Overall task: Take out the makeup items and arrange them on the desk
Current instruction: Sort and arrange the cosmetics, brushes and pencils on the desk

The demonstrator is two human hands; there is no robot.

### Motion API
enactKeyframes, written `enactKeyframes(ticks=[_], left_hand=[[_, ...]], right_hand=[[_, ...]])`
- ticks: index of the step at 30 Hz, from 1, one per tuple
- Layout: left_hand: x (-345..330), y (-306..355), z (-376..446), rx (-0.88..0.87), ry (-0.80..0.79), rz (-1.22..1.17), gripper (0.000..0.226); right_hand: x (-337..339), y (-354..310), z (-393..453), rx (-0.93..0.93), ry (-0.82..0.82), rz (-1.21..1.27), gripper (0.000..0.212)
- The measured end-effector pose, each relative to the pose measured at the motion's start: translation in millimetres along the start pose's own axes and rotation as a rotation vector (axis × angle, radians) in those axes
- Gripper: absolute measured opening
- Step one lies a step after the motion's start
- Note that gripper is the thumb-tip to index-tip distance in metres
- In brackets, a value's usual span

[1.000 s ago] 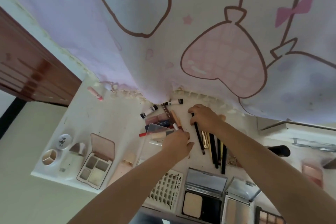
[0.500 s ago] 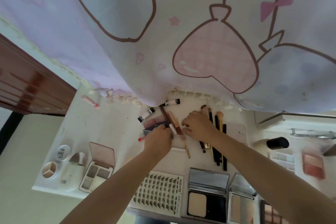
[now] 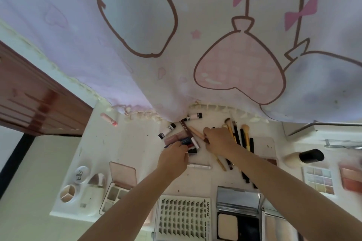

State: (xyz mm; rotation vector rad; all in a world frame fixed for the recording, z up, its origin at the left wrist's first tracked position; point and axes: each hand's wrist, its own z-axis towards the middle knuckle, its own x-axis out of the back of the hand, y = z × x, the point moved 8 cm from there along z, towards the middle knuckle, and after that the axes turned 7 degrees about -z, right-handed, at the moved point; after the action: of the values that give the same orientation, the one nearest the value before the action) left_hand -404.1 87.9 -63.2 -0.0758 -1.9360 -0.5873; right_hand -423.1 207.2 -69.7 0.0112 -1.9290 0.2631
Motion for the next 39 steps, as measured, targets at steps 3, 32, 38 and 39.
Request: enactKeyframes(ticks=[3,32,38,39], left_hand=[[8.5,-3.4,-0.1,-0.008,0.062,-0.063,0.03],[237.5,-26.3,-52.9,-0.599,0.115,-0.177,0.01],[261.9,-31.3,-59.7,-0.679,0.311,0.187,0.011],[267.2,-29.3,-64.5,-0.727,0.4,0.259,0.013]], right_hand=[[11.5,8.2,-9.6,-0.052,0.064,0.108,0.016],[193.4,-135.3,-68.9,-0.097,0.475,0.996,0.016],[201.2,-146.7,-61.6,-0.134,0.466,0.732,0.019],[205.8,-148.7,-61.9,-0.108,0.517,0.681,0.014]])
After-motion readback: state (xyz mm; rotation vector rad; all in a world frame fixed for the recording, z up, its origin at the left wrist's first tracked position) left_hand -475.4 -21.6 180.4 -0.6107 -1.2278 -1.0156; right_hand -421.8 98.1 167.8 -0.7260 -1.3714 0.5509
